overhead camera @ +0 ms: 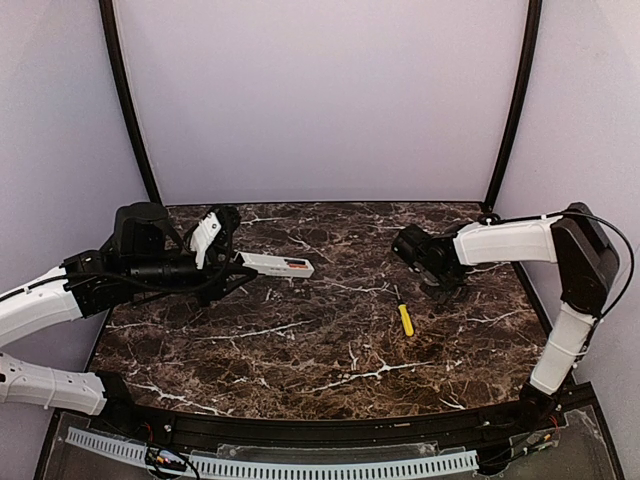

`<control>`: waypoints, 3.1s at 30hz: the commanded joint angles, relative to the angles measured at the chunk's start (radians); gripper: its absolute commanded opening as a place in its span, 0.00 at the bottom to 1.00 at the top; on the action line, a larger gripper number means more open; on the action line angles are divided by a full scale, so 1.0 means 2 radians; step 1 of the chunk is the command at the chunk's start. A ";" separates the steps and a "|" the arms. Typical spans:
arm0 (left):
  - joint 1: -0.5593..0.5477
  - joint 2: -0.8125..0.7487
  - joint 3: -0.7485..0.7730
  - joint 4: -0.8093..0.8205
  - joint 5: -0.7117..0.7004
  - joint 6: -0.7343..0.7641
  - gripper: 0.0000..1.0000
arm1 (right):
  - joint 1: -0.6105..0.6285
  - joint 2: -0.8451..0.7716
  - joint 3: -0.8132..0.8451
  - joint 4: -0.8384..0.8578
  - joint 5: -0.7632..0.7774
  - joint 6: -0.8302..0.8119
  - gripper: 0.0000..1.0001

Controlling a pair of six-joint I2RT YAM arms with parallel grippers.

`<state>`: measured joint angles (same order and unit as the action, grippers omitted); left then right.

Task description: Unload the batteries from the remote control

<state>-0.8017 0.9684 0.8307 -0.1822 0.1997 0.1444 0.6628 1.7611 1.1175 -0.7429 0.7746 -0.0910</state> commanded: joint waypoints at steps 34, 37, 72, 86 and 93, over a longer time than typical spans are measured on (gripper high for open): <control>-0.002 -0.036 -0.028 0.033 0.064 0.024 0.00 | -0.003 -0.175 -0.003 0.023 -0.304 0.096 0.44; -0.002 -0.045 -0.041 0.049 0.085 0.034 0.00 | -0.002 -0.208 -0.012 0.054 -0.403 0.105 0.48; -0.002 -0.094 -0.141 0.237 0.188 0.052 0.00 | 0.063 -0.131 -0.127 0.749 -0.893 0.617 0.74; -0.002 -0.098 -0.146 0.240 0.172 0.057 0.00 | 0.086 -0.094 -0.120 0.823 -0.918 0.662 0.46; -0.002 -0.099 -0.146 0.240 0.166 0.059 0.00 | 0.093 -0.088 -0.118 0.826 -0.923 0.666 0.41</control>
<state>-0.8024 0.7837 0.5488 0.2722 0.5556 0.2520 0.8276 1.5703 0.8684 0.8505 -1.0420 1.2324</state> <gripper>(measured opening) 0.307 0.427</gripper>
